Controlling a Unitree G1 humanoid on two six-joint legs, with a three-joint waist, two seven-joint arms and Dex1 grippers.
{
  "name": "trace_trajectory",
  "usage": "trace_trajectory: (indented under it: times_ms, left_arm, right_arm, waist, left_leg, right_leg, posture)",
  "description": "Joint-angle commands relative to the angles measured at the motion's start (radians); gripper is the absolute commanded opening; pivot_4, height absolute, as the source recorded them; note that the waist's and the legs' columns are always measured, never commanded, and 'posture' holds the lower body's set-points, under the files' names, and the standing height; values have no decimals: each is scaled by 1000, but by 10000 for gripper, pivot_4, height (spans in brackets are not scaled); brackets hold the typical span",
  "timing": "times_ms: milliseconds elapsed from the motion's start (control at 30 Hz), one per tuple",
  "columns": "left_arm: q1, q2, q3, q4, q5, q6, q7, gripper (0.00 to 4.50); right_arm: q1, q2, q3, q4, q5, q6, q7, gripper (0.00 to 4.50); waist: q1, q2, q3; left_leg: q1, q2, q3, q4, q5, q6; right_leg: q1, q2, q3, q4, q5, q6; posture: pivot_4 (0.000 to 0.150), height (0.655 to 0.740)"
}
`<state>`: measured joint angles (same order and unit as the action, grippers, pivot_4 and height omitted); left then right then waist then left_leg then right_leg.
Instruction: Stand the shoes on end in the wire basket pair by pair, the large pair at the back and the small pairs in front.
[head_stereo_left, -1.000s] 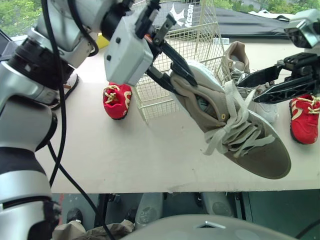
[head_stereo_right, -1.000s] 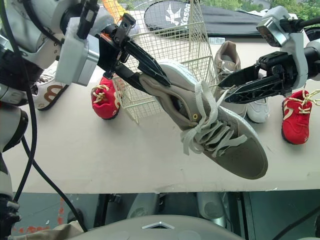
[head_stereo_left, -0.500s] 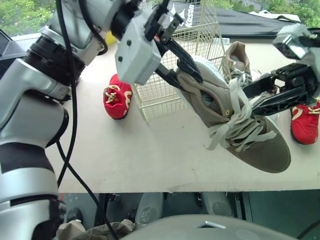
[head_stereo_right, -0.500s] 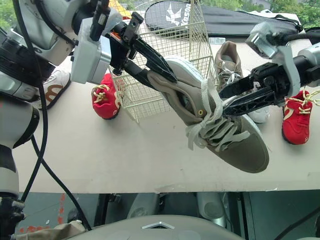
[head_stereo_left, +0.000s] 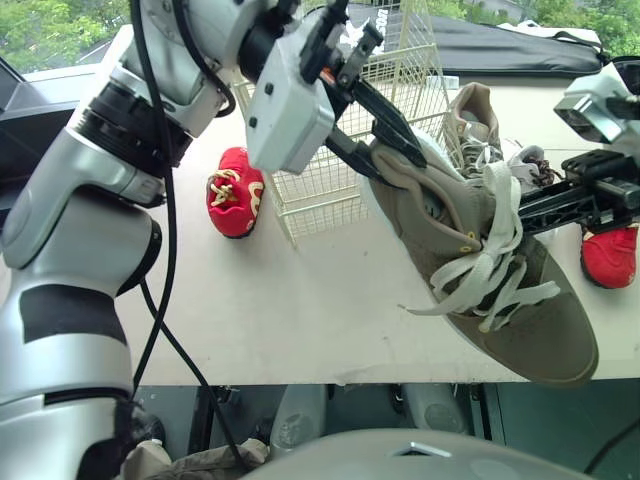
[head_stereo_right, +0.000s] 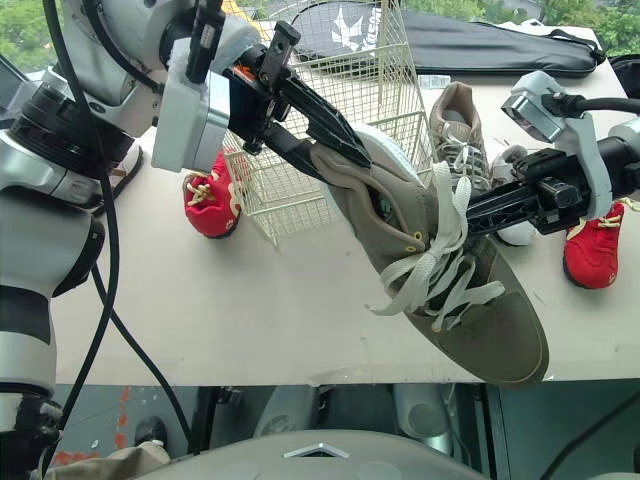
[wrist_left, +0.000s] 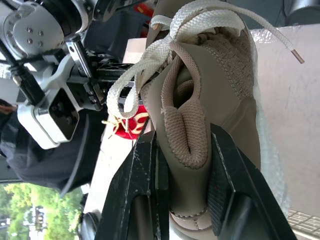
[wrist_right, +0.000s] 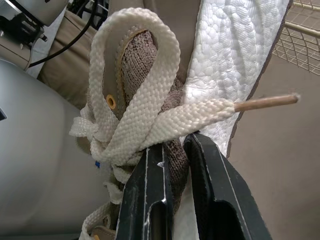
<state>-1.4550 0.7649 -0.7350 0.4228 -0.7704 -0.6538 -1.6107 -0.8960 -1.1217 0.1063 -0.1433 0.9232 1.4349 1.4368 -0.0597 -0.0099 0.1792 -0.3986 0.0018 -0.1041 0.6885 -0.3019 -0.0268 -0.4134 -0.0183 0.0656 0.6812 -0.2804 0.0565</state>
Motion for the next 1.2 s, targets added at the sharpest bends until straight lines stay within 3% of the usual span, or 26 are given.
trace_trajectory:
  times_ms: [33, 100, 300, 367, 467, 600, 667, 767, 900, 1033, 1200]
  left_arm:
    - [21, 59, 193, -20, -38, 287, 4, 25478]
    - [57, 128, 234, -84, -64, 481, -1, 33737]
    - [176, 253, 445, -217, -151, 1014, 108, 33737]
    - [290, 287, 564, -335, -273, 1200, 273, 33737]
    - [519, 295, 787, -536, -520, 1402, 631, 33737]
    - [806, 245, 1010, -788, -673, 1443, 1000, 33737]
    - [962, 187, 1092, -926, -728, 1417, 1164, 33737]
    - [1106, 59, 1150, -1061, -697, 1331, 1315, 33737]
    - [1294, -61, 1181, -1197, -620, 1256, 1323, 33737]
    - [1422, -126, 1239, -1202, -596, 1192, 1275, 33737]
    - [1538, -143, 1290, -1177, -526, 1138, 1182, 33737]
  right_arm:
    - [21, 28, -97, -50, 85, 10, -26, 0]
    - [42, 36, -135, -58, 107, 14, -48, 0]
    - [120, 74, -247, -91, 166, -5, -128, 0]
    - [120, 135, -329, -66, 208, 6, -221, 0]
    - [80, 279, -489, -9, 303, -17, -452, 0]
    - [41, 429, -607, -8, 385, -100, -744, 0]
    - [16, 507, -621, -18, 350, -189, -856, 0]
    - [-29, 588, -614, 2, 309, -298, -968, 0]
    - [-112, 720, -536, 41, 166, -506, -1053, 0]
    - [-183, 838, -428, 103, 18, -688, -1049, 0]
    - [-318, 976, -319, 356, -209, -1021, -965, 0]
  waist:
    - [-2, 0, 0]
    - [-9, 0, 0]
    - [-7, 0, 0]
    - [-8, -1, 0]
    - [-16, -1, -1]
    - [-10, -3, -1]
    - [-2, -4, -1]
    - [-1, -5, -2]
    - [2, -6, -3]
    - [-12, -6, -3]
    - [-10, -6, -3]
  left_leg:
    - [0, 0, 0, 0, 0, 0]
    - [0, 0, 0, 0, 0, 0]
    - [0, 0, -2, 1, 0, 0]
    - [0, 0, -3, 1, 0, 0]
    - [2, 2, -6, 2, 0, 0]
    - [3, 3, -7, 3, 0, 0]
    - [4, 3, -7, 4, 0, 0]
    - [7, 2, -2, 3, 0, 0]
    - [6, 1, 2, 3, 1, -2]
    - [10, 1, 7, -1, 1, -2]
    - [14, 1, 10, -4, 1, -2]
  right_leg:
    - [0, 0, 0, 0, 0, 0]
    - [0, 1, 0, 1, 0, 0]
    - [0, 1, -2, 1, 0, 0]
    - [1, 1, -2, 2, 0, 0]
    - [1, 0, 0, 5, 0, 0]
    - [0, 0, 1, 10, 0, 0]
    - [0, -1, 1, 12, 0, 0]
    - [1, -2, 5, 13, 0, 0]
    - [0, -1, 4, 13, 0, 0]
    - [0, 0, 8, 13, 0, 0]
    - [0, 2, 11, 14, 0, -1]
  posture:
    - [1500, 7400]
    - [1500, 7400]
    - [1500, 7400]
    - [1500, 7400]
    - [1500, 7400]
    - [1500, 7400]
    - [1500, 7400]
    - [1500, 7400]
    - [1500, 7400]
    - [1500, 7400]
    - [1500, 7400]
